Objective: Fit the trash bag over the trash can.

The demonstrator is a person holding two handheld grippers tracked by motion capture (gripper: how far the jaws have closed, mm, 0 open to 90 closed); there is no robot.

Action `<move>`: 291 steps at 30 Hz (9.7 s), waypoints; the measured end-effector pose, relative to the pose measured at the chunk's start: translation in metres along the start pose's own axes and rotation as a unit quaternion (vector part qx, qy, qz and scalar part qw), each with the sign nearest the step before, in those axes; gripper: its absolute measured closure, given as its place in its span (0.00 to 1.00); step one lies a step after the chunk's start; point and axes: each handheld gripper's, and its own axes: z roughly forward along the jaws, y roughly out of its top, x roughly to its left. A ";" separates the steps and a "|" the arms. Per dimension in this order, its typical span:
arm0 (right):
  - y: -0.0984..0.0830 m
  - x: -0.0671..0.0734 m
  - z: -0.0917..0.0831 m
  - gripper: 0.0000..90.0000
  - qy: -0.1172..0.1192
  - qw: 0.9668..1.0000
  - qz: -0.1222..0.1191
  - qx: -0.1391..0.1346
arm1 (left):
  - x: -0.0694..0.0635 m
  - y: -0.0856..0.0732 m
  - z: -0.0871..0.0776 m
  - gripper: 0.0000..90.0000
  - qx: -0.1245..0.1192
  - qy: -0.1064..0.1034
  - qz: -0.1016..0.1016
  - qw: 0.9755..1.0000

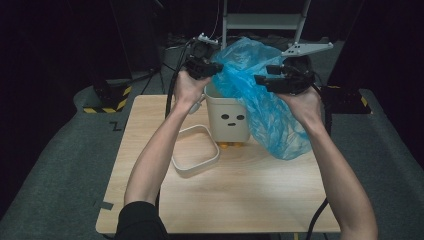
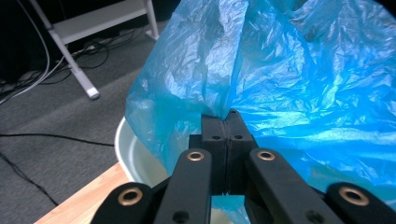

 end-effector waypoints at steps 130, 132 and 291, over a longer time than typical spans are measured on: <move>0.019 0.008 0.046 1.00 0.074 0.996 0.018 0.039 | 0.015 -0.015 -0.056 0.99 -0.019 -0.011 0.002 1.000; 0.016 0.011 0.058 1.00 0.068 0.995 0.018 0.065 | 0.018 -0.020 -0.050 0.98 -0.012 -0.012 -0.003 1.000; -0.009 -0.020 0.009 0.63 -0.031 0.999 0.032 0.016 | 0.004 -0.069 -0.082 0.42 -0.055 0.006 -0.038 0.998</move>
